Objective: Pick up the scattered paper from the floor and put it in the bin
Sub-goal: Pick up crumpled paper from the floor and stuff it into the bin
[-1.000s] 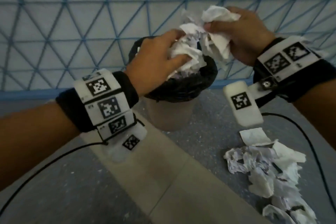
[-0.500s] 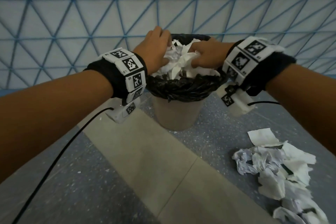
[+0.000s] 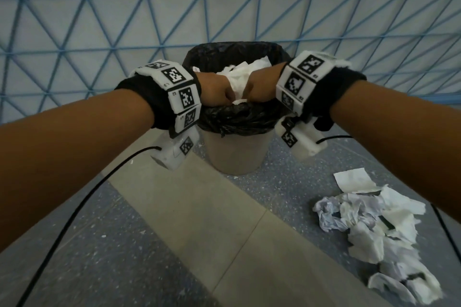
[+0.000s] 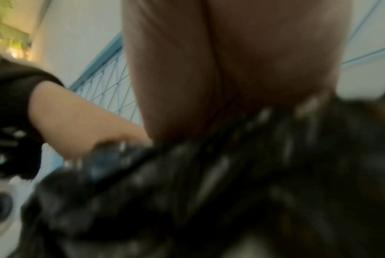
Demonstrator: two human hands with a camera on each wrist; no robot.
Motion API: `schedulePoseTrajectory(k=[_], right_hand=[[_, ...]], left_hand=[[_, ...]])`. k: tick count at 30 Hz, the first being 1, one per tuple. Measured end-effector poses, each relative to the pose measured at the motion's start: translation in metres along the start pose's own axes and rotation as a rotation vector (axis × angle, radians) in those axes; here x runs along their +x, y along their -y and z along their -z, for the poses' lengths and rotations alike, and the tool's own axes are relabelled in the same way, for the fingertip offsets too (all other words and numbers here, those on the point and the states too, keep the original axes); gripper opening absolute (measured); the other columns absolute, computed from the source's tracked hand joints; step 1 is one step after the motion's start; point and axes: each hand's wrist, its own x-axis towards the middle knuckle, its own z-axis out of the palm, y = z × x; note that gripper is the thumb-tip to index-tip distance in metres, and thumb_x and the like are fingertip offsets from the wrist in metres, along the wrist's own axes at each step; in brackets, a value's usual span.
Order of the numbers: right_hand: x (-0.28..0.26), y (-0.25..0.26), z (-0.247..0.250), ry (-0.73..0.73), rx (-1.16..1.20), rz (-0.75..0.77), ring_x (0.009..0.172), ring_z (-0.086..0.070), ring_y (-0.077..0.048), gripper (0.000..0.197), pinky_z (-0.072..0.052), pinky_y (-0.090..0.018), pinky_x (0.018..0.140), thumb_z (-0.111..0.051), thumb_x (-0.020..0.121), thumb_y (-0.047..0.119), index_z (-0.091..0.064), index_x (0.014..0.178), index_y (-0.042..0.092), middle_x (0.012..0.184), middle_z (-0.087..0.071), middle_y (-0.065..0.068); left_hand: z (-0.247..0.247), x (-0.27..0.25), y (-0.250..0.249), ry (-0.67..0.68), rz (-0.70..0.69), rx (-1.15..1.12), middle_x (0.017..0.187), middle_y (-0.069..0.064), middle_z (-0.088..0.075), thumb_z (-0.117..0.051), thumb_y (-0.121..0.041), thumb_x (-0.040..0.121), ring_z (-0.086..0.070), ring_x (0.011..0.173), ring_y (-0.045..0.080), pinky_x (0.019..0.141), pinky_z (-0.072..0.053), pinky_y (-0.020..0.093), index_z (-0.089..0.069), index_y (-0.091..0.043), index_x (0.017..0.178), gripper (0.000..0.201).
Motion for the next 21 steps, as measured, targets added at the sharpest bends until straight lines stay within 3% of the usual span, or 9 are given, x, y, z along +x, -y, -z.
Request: schedulePoseTrajectory(k=[2, 4, 5, 6, 8, 11, 13, 16, 21], right_hand=[[-0.009, -0.008, 0.01, 0.039, 0.1, 0.024, 0.114, -0.056, -0.028, 0.039, -0.047, -0.026, 0.098, -0.052, 0.089, 0.017, -0.055, 0.128, 0.012, 0.128, -0.059, -0.007], [-0.025, -0.018, 0.023, 0.007, 0.234, 0.036, 0.093, -0.055, -0.013, 0.043, -0.041, 0.005, 0.07, -0.045, 0.09, 0.004, -0.052, 0.131, 0.014, 0.107, -0.058, 0.01], [-0.033, -0.026, 0.026, -0.081, 0.299, 0.031, 0.082, -0.054, -0.008, 0.043, -0.037, 0.007, 0.058, -0.042, 0.089, 0.0, -0.055, 0.128, 0.014, 0.096, -0.058, 0.013], [-0.042, -0.034, 0.027, -0.192, 0.361, 0.014, 0.083, -0.056, -0.008, 0.042, -0.039, 0.003, 0.061, -0.04, 0.087, 0.0, -0.059, 0.123, 0.014, 0.095, -0.061, 0.011], [-0.057, -0.053, 0.017, -0.444, 0.51, -0.032, 0.104, -0.058, -0.016, 0.041, -0.042, -0.014, 0.081, -0.04, 0.084, 0.0, -0.064, 0.113, 0.014, 0.117, -0.065, -0.002], [-0.072, -0.084, -0.008, -0.683, 0.656, -0.12, 0.08, -0.054, -0.013, 0.031, -0.034, -0.018, 0.066, -0.043, 0.081, 0.0, -0.065, 0.099, 0.011, 0.11, -0.067, -0.01], [-0.078, -0.11, -0.028, -0.7, 0.636, -0.23, 0.076, -0.049, -0.014, 0.022, -0.034, -0.024, 0.066, -0.046, 0.083, 0.002, -0.063, 0.097, 0.004, 0.103, -0.065, -0.014], [-0.079, -0.157, -0.073, -0.596, 0.563, -0.407, 0.096, -0.058, -0.028, 0.023, -0.043, -0.035, 0.086, -0.049, 0.088, 0.01, -0.061, 0.102, -0.005, 0.111, -0.064, -0.023], [-0.087, -0.214, -0.172, 0.016, 0.304, -0.64, 0.118, -0.054, -0.038, 0.037, -0.045, -0.039, 0.099, -0.055, 0.089, 0.022, -0.054, 0.122, 0.006, 0.128, -0.056, -0.024]], left_hand=[[0.007, -0.004, -0.005, -0.053, 0.016, -0.004, 0.136, 0.006, -0.056, -0.043, -0.017, 0.095, -0.048, 0.124, 0.026, 0.105, -0.035, 0.03, -0.059, -0.017, 0.124, 0.034], [0.015, -0.013, -0.013, -0.191, 0.029, 0.019, 0.123, 0.011, -0.064, -0.046, -0.02, 0.093, -0.057, 0.108, 0.029, 0.093, -0.044, 0.034, -0.067, -0.014, 0.113, 0.03], [0.019, -0.019, -0.018, -0.258, 0.039, 0.045, 0.115, 0.013, -0.068, -0.047, -0.021, 0.092, -0.059, 0.097, 0.029, 0.083, -0.046, 0.034, -0.07, -0.011, 0.107, 0.029], [0.022, -0.024, -0.023, -0.314, 0.05, 0.08, 0.109, 0.014, -0.069, -0.047, -0.023, 0.091, -0.057, 0.087, 0.028, 0.075, -0.043, 0.033, -0.071, -0.01, 0.101, 0.029], [0.027, -0.035, -0.036, -0.436, 0.059, 0.11, 0.1, 0.015, -0.071, -0.048, -0.027, 0.09, -0.055, 0.077, 0.029, 0.07, -0.038, 0.033, -0.073, -0.015, 0.096, 0.028], [0.028, -0.044, -0.061, -0.759, -0.097, 0.017, 0.085, 0.014, -0.073, -0.041, -0.026, 0.088, -0.053, 0.062, 0.028, 0.071, -0.041, 0.035, -0.072, -0.02, 0.094, 0.032], [0.016, -0.043, -0.086, -0.906, -0.346, -0.129, 0.084, 0.008, -0.072, -0.041, -0.021, 0.084, -0.06, 0.074, 0.029, 0.082, -0.045, 0.039, -0.071, -0.019, 0.087, 0.03], [-0.027, -0.017, -0.129, -0.745, -0.585, -0.24, 0.086, 0.008, -0.067, -0.043, -0.016, 0.081, -0.058, 0.086, 0.027, 0.082, -0.043, 0.036, -0.068, -0.015, 0.08, 0.025], [-0.127, 0.05, -0.178, -0.083, -0.325, -0.33, 0.122, 0.011, -0.055, -0.047, -0.008, 0.089, -0.049, 0.118, 0.03, 0.102, -0.041, 0.042, -0.063, -0.016, 0.112, 0.029]])
